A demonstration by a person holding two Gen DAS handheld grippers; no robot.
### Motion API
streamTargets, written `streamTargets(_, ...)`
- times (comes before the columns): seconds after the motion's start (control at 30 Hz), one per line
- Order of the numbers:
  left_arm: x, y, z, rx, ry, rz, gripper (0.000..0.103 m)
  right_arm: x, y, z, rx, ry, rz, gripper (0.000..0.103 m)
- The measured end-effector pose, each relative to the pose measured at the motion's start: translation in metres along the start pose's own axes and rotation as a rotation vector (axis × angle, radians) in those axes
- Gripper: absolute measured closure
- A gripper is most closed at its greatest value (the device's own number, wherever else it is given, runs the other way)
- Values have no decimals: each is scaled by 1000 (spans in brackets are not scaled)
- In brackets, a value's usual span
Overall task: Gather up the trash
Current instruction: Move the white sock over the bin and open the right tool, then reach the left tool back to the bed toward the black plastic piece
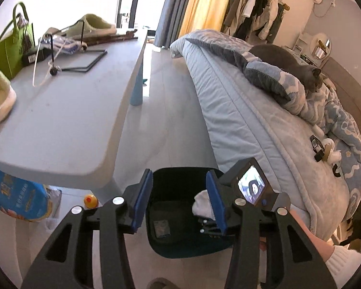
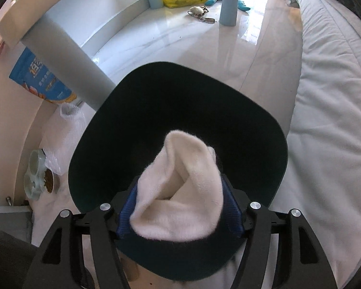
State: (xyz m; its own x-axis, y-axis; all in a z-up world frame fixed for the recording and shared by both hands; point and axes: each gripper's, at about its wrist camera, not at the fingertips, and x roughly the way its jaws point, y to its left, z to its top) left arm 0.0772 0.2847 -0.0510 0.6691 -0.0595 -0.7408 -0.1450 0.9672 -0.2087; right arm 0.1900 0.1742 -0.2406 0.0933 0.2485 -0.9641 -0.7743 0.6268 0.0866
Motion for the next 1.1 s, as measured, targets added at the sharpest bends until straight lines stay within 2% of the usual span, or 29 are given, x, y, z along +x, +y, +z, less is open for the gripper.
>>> streamTargets(0.13,-6,-2,4,-1,-15,2,54,-8,0,-4,0,-24,-19,27)
streamTargets(0.33,-23,-9,13,11,-73,15,54,-33,4,-9,-29,-82,-16,27)
streamTargets(0.6,-26,-25,17,12,-90,7,53,-91,-6,-17,-19,-223,22,27)
streamTargets(0.83,-28,-57,22,56,-114,-19,46,-137,-22,-30,-10,-329,47,27)
streamTargets(1.1,-22,-90,24,82,-123,-50,40,-181,-47,-58,1,-437,28,27)
